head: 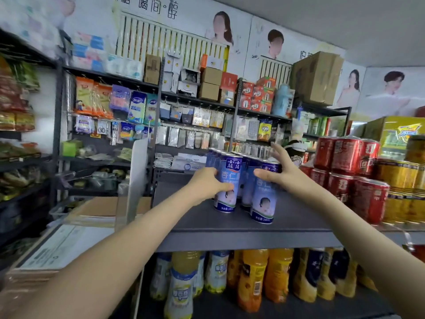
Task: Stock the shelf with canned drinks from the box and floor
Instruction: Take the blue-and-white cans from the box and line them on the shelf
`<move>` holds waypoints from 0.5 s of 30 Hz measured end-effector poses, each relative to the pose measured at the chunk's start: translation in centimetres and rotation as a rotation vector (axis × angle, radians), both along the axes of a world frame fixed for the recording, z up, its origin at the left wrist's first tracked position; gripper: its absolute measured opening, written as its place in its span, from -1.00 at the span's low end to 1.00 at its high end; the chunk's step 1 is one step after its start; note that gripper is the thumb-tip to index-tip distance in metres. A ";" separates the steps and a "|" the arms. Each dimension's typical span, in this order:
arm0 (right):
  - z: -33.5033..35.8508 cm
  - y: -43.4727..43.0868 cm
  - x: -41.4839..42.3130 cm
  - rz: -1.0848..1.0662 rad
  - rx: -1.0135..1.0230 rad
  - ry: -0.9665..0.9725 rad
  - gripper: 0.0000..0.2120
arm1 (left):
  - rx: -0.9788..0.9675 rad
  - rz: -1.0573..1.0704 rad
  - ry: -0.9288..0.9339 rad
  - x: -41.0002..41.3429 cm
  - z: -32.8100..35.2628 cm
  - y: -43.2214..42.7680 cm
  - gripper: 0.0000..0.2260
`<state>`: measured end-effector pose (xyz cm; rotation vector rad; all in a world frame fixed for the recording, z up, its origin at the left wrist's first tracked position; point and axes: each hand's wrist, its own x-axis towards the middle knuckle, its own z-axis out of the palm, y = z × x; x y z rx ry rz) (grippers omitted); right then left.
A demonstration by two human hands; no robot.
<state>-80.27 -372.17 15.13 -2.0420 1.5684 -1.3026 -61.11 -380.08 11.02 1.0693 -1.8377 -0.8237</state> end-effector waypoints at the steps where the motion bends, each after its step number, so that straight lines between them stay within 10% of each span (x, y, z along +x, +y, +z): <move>1: -0.8 -0.1 -0.1 0.025 -0.001 -0.063 -0.09 | -0.014 0.020 -0.009 -0.4 0.0 0.1 -0.68; 15: -5.5 -1.6 -0.6 0.000 -0.019 -0.296 -0.50 | -0.061 0.120 -0.108 -1.3 0.3 0.1 -0.76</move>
